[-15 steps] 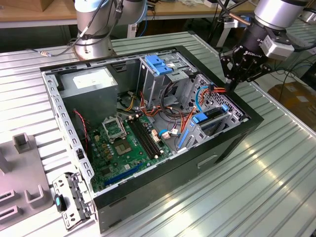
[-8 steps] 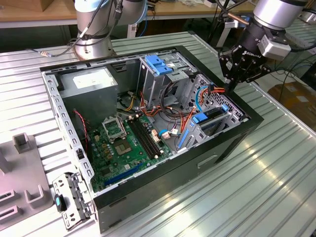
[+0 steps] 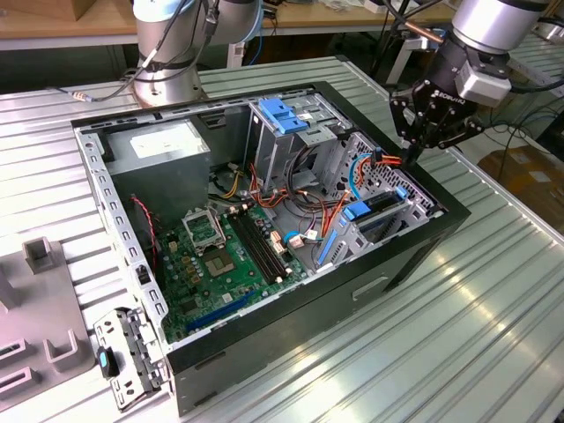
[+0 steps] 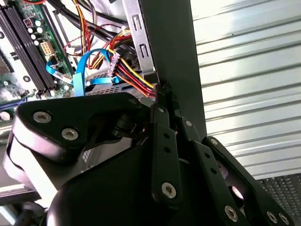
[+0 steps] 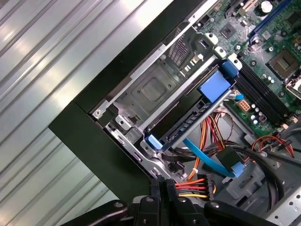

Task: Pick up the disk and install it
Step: 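Insert the first disk wire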

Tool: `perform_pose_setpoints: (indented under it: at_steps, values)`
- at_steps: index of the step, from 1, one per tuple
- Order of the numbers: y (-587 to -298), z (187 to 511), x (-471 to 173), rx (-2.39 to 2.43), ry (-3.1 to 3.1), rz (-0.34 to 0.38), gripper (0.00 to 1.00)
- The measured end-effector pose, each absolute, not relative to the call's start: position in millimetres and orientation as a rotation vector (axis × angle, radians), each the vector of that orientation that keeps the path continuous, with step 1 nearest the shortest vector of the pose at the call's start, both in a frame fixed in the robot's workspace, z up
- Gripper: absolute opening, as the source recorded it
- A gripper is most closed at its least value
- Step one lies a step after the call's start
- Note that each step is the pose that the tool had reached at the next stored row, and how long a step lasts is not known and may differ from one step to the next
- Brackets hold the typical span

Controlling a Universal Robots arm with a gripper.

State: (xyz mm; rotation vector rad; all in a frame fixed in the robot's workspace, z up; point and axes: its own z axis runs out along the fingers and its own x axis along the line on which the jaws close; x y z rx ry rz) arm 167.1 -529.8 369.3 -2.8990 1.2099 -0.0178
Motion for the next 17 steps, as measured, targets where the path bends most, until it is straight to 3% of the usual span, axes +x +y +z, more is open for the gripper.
perform_pose_setpoints:
  at_steps: [17]
  values:
    - [-530,368,154,-2.795,1.436,-0.018,0.16]
